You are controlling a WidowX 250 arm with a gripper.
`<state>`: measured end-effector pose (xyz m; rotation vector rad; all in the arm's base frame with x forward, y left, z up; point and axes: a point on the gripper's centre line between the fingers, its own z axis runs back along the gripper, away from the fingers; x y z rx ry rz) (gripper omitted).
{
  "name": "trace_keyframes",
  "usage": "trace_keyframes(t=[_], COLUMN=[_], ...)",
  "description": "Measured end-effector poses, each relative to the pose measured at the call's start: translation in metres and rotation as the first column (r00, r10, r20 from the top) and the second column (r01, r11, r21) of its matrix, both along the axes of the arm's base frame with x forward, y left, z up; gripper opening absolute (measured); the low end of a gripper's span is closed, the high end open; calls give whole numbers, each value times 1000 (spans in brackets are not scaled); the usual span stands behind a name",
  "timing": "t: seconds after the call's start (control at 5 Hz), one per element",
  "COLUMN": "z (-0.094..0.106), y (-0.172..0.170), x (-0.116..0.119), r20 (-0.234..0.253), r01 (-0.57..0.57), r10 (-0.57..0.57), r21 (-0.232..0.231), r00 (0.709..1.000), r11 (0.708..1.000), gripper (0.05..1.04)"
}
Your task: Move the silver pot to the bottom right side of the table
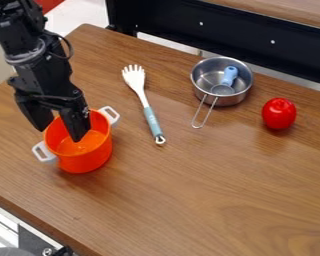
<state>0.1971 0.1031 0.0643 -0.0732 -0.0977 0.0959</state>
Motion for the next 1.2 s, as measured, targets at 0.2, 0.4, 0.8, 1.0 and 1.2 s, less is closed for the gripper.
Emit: trace_keyframes(t=[0.2, 0.4, 0.8, 1.0, 1.2], z=[-3, 4, 28, 32, 32], y=[-2, -5, -28, -47, -62], x=[-2, -6, 14, 36, 58], r20=[-15, -52, -52, -68, -72], r01=[3, 31, 5, -54, -93], r10=[-3, -33, -7, 50, 88], r21=[-10, -37, -35, -61, -74], r00=[1000, 998, 999, 996, 994], r11=[1000, 999, 999, 997, 993], gripper=[1001, 1001, 1001, 1001, 1001])
